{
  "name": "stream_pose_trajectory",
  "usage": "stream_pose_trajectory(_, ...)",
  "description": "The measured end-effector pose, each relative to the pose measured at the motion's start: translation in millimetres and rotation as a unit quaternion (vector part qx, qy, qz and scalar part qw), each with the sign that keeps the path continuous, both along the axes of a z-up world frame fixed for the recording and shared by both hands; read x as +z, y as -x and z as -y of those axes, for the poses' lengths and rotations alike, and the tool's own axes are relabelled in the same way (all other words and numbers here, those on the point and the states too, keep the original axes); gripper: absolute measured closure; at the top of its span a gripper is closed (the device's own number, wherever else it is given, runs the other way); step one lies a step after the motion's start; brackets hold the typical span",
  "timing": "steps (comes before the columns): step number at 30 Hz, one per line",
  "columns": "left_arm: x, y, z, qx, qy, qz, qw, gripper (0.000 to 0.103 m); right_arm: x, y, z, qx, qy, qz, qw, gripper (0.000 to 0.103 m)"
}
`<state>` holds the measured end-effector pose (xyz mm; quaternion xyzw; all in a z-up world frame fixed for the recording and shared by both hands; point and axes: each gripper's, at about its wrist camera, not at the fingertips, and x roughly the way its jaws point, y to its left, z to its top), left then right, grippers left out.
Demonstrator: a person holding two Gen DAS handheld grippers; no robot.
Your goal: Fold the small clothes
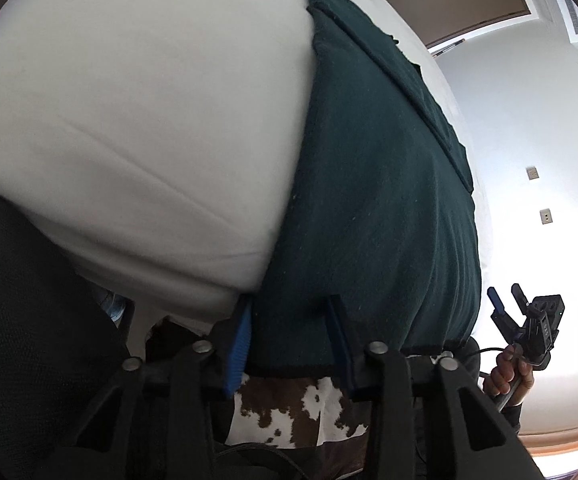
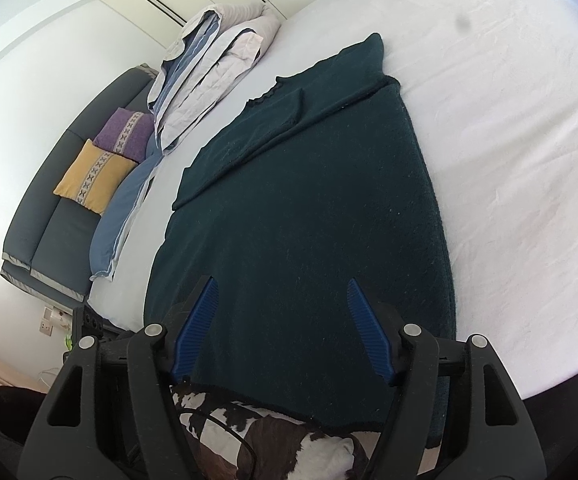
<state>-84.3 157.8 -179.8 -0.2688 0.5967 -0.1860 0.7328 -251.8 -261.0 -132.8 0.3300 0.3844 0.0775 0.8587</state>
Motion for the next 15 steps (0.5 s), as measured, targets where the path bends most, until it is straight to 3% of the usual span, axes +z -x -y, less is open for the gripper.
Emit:
stream_pose_trajectory(5, -3.8, 4.6, 9.1, -0.018, -0.021, -0.015, 0.9995, 0.068, 0.2, -0.5, 2.3, 0.001, 0.001, -0.002, 1.0, 0.037)
stream_pose_trajectory(9, -4.1, 8.4, -2.4, -0.003, -0.005, -0.013, 0.9999, 0.07, -0.3, -2.2, 5.0, 0.001, 0.0, -0.005, 1.0, 0.037)
stream_pose_trajectory(13, 1.5, 12.7, -6.8, 0.011, 0.004, -0.006, 0.9999, 0.095, 2.2, 1.4, 6.4, -0.001, 0.006, -0.008, 1.0, 0.037)
stream_pose_trajectory(15, 5.9, 14.6, -7.4, 0.017, 0.003, 0.0, 0.9999, 0.095, 4.4, 6.4, 11.1, -0.007, 0.011, -0.011, 1.0, 0.037)
